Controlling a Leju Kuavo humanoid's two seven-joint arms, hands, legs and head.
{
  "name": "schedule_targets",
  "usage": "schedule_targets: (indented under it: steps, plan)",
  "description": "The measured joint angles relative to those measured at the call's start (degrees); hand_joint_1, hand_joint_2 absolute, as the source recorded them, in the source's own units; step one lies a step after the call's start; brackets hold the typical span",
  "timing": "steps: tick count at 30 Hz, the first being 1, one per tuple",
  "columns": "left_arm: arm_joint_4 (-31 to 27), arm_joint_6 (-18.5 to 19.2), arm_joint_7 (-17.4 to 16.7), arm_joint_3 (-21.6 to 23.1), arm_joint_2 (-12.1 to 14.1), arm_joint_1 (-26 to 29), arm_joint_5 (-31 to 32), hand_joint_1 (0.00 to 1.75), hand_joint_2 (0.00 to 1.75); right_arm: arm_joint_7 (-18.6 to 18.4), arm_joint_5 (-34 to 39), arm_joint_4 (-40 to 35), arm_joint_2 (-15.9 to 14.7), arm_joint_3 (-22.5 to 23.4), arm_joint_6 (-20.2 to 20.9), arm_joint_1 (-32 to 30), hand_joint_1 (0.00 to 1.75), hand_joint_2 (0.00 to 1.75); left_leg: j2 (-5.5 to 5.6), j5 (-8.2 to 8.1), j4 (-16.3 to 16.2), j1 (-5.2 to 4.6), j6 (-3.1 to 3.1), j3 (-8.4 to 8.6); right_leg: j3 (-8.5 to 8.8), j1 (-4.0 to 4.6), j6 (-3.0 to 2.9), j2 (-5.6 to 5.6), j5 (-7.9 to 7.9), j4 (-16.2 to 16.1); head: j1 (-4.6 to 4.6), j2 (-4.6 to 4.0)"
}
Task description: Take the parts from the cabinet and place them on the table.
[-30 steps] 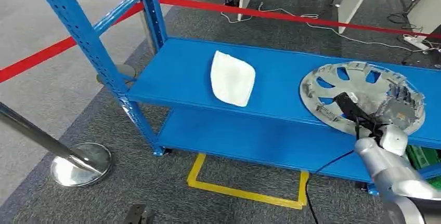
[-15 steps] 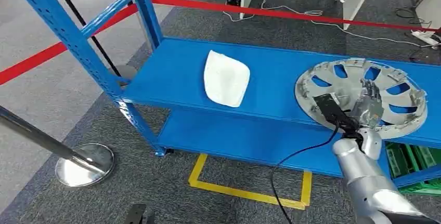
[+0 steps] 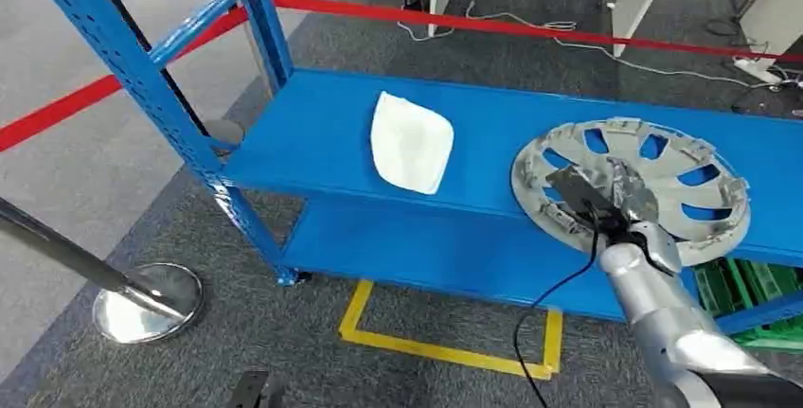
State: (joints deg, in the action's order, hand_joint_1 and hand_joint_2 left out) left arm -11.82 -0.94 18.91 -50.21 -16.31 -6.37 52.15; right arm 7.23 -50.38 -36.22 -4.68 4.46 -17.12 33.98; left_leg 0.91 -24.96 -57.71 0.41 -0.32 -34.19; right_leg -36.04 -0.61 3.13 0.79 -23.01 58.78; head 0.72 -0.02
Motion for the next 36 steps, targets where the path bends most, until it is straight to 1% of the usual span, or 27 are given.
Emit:
schedule_targets:
  steps: [1,2,5,6,7,8,10,11,12,15,16,17,18,20,21,22,23,24,25,26,27,30,31,32,33,35,36]
  plan:
    - [0.00,0.00,0.00,0.00,-0.07,-0.03,0.00,0.00,0.00,-0.20,-0.37,0.22,-0.31,-0.28,-1.05,-0.12,0.00,1.75,-0.04,0.25,0.23,0.32,0.36,0.14,-0.43,-0.10,0.29,-0.08,-0.45,0.40,-0.04,0.00]
    - [0.00,0.00,0.00,0.00,-0.07,-0.06,0.00,0.00,0.00,-0.26,-0.57,0.54,-0.61,-0.59,-1.68,-0.10,0.00,1.75,-0.05,0.24,0.23,0.33,0.65,0.13,-1.22,-0.05,0.47,-0.25,-2.03,2.39,0.39,0.00]
    - [0.00,-0.02,0.00,-0.02,-0.07,-0.01,0.02,0.00,0.00,-0.24,-0.52,1.22,-0.87,-0.87,-2.80,-0.32,0.00,1.75,-0.10,0.20,0.22,0.20,0.91,0.10,-7.11,-0.07,0.88,-0.26,-7.98,15.35,0.66,0.00]
    - [0.00,-0.02,0.00,-0.02,-0.07,0.01,0.04,0.00,0.00,0.11,-0.30,1.35,-0.87,-0.87,-3.82,-0.56,0.00,1.75,-0.10,0.18,0.22,0.20,0.94,0.14,-8.48,-0.08,0.96,-0.26,-8.50,18.12,0.66,0.00]
    - [0.00,-0.06,0.00,-0.02,-0.07,0.01,0.09,0.00,0.00,0.40,-0.22,1.38,-0.87,-0.87,-5.09,-0.87,0.00,1.75,-0.09,0.16,0.20,0.22,0.93,0.20,-8.30,-0.09,0.98,-0.28,-7.50,17.52,0.70,0.00]
    - [0.00,-0.09,0.00,-0.02,-0.09,0.01,0.11,0.00,0.00,0.77,-0.22,1.35,-0.87,-0.87,-6.74,-1.06,0.00,1.75,-0.06,0.10,0.20,0.30,0.84,0.31,-6.71,-0.14,0.99,-0.31,-5.38,14.34,0.70,0.00]
    - [0.00,-0.13,0.00,-0.02,-0.17,0.00,0.15,0.00,0.00,1.09,-0.22,1.31,-0.87,-0.94,-8.15,-0.98,0.00,1.75,0.02,-0.24,0.10,0.50,0.32,0.69,-1.42,-0.46,1.28,-0.46,-0.62,4.04,0.70,0.00]
    - [0.00,-0.15,0.00,-0.02,-0.06,-0.01,0.15,0.00,0.00,1.11,-0.22,1.31,-0.87,-0.98,-8.35,-0.89,0.00,1.75,0.08,-0.44,0.06,0.35,-0.07,0.72,0.28,-0.46,1.61,-0.36,-1.21,1.16,0.72,0.00]
    - [0.00,-0.17,0.00,-0.02,-0.05,-0.06,0.15,0.00,0.00,1.22,-0.22,1.27,-0.83,-1.09,-8.47,-0.77,0.00,1.75,0.15,-0.53,-0.30,0.09,-0.40,0.59,0.69,-0.34,0.42,0.15,-0.98,0.56,0.64,0.00]
    - [0.00,-0.17,0.00,-0.02,-0.04,-0.06,0.15,0.00,0.00,1.27,-0.22,1.27,-0.83,-1.35,-8.58,-0.80,0.00,1.75,0.16,-0.12,0.40,0.36,-1.24,0.78,0.41,0.13,-0.83,0.13,-0.99,0.76,0.55,0.00]
    - [0.00,-0.17,0.00,-0.02,-0.02,-0.10,0.15,0.00,0.00,1.27,-0.20,1.22,-0.83,-1.35,-8.61,-0.76,0.00,1.75,0.10,-0.48,0.33,0.43,-1.64,0.76,0.60,-0.14,-1.36,0.08,-0.81,0.44,0.50,0.00]
    - [0.00,-0.17,0.00,-0.02,-0.02,-0.11,0.15,0.00,0.00,1.27,-0.22,1.18,-0.83,-1.38,-8.63,-0.68,0.00,1.75,-0.12,-1.58,-1.03,0.40,-1.88,0.31,0.70,-0.19,-1.73,0.01,-0.83,0.38,0.28,0.00]
    - [0.00,-0.17,0.00,-0.02,-0.02,-0.16,0.15,0.00,0.00,1.27,-0.22,1.09,-0.83,-1.38,-8.67,-0.67,0.00,1.75,-0.15,-3.78,-4.57,0.37,-2.01,-1.38,0.68,-0.19,-2.01,-0.08,-0.83,0.38,0.00,0.00]
    - [0.00,-0.17,0.00,-0.02,0.00,-0.14,0.17,0.00,0.00,1.27,-0.22,1.09,-0.83,-1.38,-8.69,-0.62,0.00,1.75,-0.15,-8.12,-14.37,0.35,-2.14,-6.08,0.60,-0.10,-2.14,-0.25,-0.83,0.38,0.00,0.00]
    - [0.00,-0.22,0.00,-0.02,0.02,-0.15,0.18,0.00,0.00,1.27,-0.22,1.09,-0.83,-1.38,-8.69,-0.64,0.00,1.75,-0.15,-8.83,-17.44,0.33,-2.13,-7.70,0.57,-0.08,-2.15,-0.32,-0.82,0.38,0.00,0.00]
    - [0.00,-0.22,0.00,-0.02,0.02,-0.13,0.18,0.00,0.00,1.27,-0.22,1.09,-0.83,-1.38,-8.69,-0.68,0.00,1.75,-0.15,-8.27,-17.76,0.33,-2.08,-7.97,0.57,-0.08,-2.13,-0.35,-0.81,0.39,0.02,0.00]
    - [0.00,-0.22,0.00,-0.04,0.02,-0.11,0.17,0.00,0.00,1.27,-0.22,1.09,-0.83,-1.38,-8.69,-0.69,0.00,1.75,-0.16,-6.35,-15.64,0.34,-1.94,-6.97,0.56,-0.09,-2.06,-0.36,-0.77,0.40,0.00,0.00]
    - [0.00,-0.22,0.00,-0.04,0.02,-0.12,0.17,0.00,0.00,1.27,-0.22,1.09,-0.83,-1.38,-8.69,-0.68,0.00,1.75,-0.17,-3.96,-11.73,0.35,-1.78,-5.01,0.59,-0.14,-1.97,-0.34,-0.73,0.40,0.02,0.00]
    - [0.00,-0.22,0.00,-0.02,0.02,-0.13,0.18,0.00,0.00,1.27,-0.22,1.09,-0.83,-1.38,-8.69,-0.64,0.00,1.75,-0.19,-1.49,-6.59,0.35,-1.60,-2.33,0.62,-0.21,-1.78,-0.32,-0.70,0.42,0.00,0.00]
    - [0.00,-0.22,0.00,-0.04,0.02,-0.14,0.17,0.00,0.00,1.27,-0.22,1.09,-0.83,-1.38,-8.69,-0.57,0.00,1.75,-0.25,-0.05,-2.31,0.37,-1.46,0.00,0.62,-0.21,-1.53,-0.24,-0.65,0.43,-0.02,0.00]
    - [0.00,-0.22,0.00,-0.02,-0.04,-0.21,0.17,0.00,0.00,1.27,-0.22,1.09,-0.85,-1.35,-8.69,-0.59,0.00,1.75,-0.18,-0.73,0.07,0.31,-1.36,0.93,0.23,0.33,-1.12,-0.11,-0.79,0.90,-0.13,0.00]
    - [0.00,-0.22,0.00,-0.04,-0.07,-0.11,0.17,0.00,0.00,1.25,-0.19,1.09,-0.83,-1.35,-8.72,-1.01,0.00,1.75,-0.13,-0.45,-0.26,0.00,-0.40,0.28,0.25,-0.05,0.04,-0.05,-0.06,-0.12,0.15,0.00]
    - [0.00,-0.22,0.00,-0.04,-0.09,-0.15,0.15,0.00,0.00,1.27,-0.24,1.09,-0.81,-1.46,-8.72,-1.16,0.00,1.75,-0.15,-0.10,0.15,0.27,0.13,0.34,0.15,-0.13,0.35,-0.07,-0.12,-0.07,0.00,0.00]
    - [0.00,-0.22,0.00,-0.04,-0.17,-0.17,0.17,0.00,0.00,1.25,-0.22,1.09,-0.83,-1.55,-8.74,-1.19,0.00,1.75,-0.13,0.06,0.19,0.35,0.42,0.37,-0.46,-0.19,0.54,-0.31,-0.96,0.81,0.29,0.00]
    - [0.00,-0.22,0.00,-0.04,-0.17,-0.17,0.17,0.00,0.00,1.25,-0.22,1.09,-0.87,-1.57,-8.74,-1.10,0.00,1.75,-0.13,0.03,0.19,0.34,0.72,0.35,-1.57,-0.15,0.69,-0.38,-2.83,3.51,0.65,0.00]
    - [0.00,-0.22,0.00,-0.04,-0.17,-0.14,0.18,0.00,0.00,1.29,-0.20,1.09,-0.85,-1.59,-9.11,-1.23,0.00,1.75,-0.13,-0.01,0.19,0.18,0.92,0.34,-6.23,-0.14,0.97,-0.36,-7.40,13.78,0.76,0.00]
    - [0.00,-0.22,0.00,-0.04,-0.17,-0.13,0.17,0.00,0.00,1.47,-0.22,1.09,-0.85,-1.59,-9.92,-1.49,0.00,1.75,-0.13,-0.05,0.19,0.15,0.97,0.34,-7.84,-0.15,1.03,-0.37,-8.42,17.07,0.83,0.00]
